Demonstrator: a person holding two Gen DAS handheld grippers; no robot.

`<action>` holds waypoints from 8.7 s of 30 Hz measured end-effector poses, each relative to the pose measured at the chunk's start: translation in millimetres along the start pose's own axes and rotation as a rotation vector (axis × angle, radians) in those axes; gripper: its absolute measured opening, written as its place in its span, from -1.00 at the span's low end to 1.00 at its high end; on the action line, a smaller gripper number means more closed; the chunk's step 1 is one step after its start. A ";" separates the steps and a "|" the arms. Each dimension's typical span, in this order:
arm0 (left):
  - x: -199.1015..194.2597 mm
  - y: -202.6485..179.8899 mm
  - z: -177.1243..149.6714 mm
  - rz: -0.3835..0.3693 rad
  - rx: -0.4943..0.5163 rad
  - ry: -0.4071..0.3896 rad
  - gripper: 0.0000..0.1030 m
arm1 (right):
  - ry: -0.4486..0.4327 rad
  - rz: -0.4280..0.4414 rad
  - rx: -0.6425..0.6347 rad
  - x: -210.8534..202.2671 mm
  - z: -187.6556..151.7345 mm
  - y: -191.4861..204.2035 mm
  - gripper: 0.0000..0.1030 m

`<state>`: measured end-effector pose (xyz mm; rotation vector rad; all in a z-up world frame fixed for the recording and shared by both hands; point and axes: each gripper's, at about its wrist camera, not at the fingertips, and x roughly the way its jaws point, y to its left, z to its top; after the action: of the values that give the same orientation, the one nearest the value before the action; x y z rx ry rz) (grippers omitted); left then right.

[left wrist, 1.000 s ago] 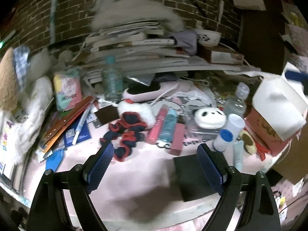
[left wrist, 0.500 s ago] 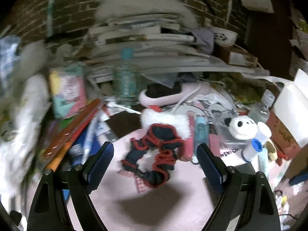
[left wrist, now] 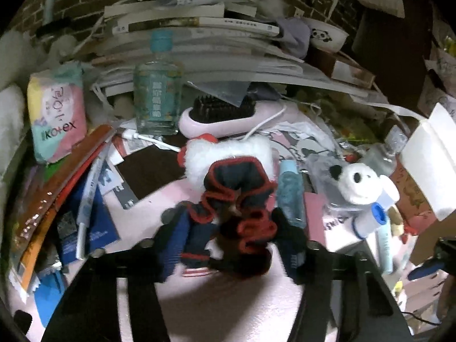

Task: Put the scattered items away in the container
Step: 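Grasp the red-trimmed dark scrunchie with the left gripper, then carry the scrunchie in the left gripper into the white box and release, then grasp the pale blue tube with the right gripper, then carry the pale blue tube in the right gripper into the white box and release, then grasp the black foam square with the left gripper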

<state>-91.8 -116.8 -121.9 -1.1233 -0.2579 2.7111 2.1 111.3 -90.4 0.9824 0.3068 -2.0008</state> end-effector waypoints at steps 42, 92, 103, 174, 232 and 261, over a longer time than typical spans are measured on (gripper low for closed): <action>-89.5 -183.6 93.0 -0.337 0.276 -0.145 -0.68 | -0.189 -0.241 0.183 -1.4 -6.9 -46.7 0.54; 32.7 -342.6 90.9 -0.186 0.652 0.255 0.34 | -0.287 -0.270 0.350 -11.2 -31.7 -78.6 0.54; -23.5 -317.7 104.2 -0.263 0.538 0.084 0.72 | -0.309 -0.280 0.330 -11.5 -35.7 -73.9 0.54; -102.7 -126.7 8.9 -0.030 0.179 -0.254 1.00 | -0.417 -0.629 0.293 11.4 -58.5 -34.5 -0.76; -71.4 -137.6 0.9 0.013 0.226 -0.166 1.00 | 0.081 -0.537 0.429 -141.0 14.2 -204.7 -0.75; -56.2 -73.6 -33.9 0.012 0.075 -0.094 0.99 | -0.370 -0.208 0.008 -108.4 33.5 -19.2 0.57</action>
<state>-20.4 -56.5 -90.2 -0.9815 -0.1619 2.7627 3.8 169.3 9.0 0.5852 0.2030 -2.3248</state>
